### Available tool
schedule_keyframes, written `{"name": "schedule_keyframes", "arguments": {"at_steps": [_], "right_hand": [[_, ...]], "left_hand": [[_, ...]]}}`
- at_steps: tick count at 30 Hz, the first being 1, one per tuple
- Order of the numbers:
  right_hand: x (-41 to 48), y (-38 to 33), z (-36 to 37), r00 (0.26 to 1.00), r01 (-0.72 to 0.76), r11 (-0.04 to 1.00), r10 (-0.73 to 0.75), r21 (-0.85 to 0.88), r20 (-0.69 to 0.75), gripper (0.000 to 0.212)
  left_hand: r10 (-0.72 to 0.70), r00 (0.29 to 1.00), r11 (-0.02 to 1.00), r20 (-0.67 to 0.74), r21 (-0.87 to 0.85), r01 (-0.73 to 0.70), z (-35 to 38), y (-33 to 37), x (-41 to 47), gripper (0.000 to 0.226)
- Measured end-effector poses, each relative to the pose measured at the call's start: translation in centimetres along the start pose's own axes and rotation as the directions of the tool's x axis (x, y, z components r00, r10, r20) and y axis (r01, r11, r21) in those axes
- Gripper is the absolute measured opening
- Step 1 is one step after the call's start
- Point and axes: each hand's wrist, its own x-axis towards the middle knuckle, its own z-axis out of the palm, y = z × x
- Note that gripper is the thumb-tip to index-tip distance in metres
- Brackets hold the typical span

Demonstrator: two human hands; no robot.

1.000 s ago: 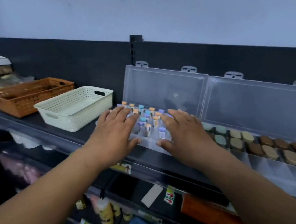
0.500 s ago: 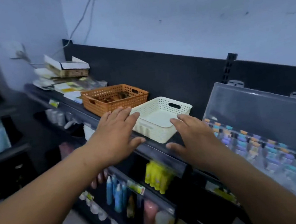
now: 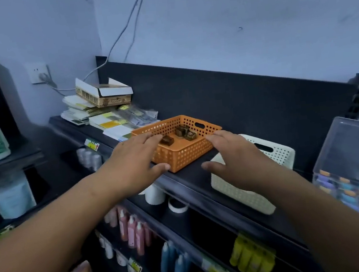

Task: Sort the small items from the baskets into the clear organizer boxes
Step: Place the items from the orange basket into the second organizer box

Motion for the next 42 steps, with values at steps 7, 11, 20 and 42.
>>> {"name": "schedule_keyframes", "arguments": {"at_steps": [7,11,20,42], "right_hand": [[11.1,-0.1,2.5,0.998,0.04,0.996,-0.044,0.081,0.044,0.074],[17.4,-0.8,4.7,0.993,0.057,0.993,-0.067,0.107,0.096,0.075],[26.6,-3.9,10.2,0.932,-0.095,0.963,-0.003,0.252,0.363,0.04],[27.6,-2.9,9.6,0.831,-0.481,0.628,0.549,0.612,0.09,0.038]], "left_hand": [[-0.037,0.999,0.999,-0.018,0.013,0.038,0.3,-5.1,6.1,0.075],[-0.043,0.999,0.999,-0.022,0.031,0.043,1.1,-7.9,9.9,0.073],[0.061,0.998,0.997,-0.025,-0.038,-0.061,3.2,-14.7,17.6,0.073],[0.604,0.782,0.765,0.153,-0.387,-0.515,8.6,-17.3,32.3,0.065]]}}
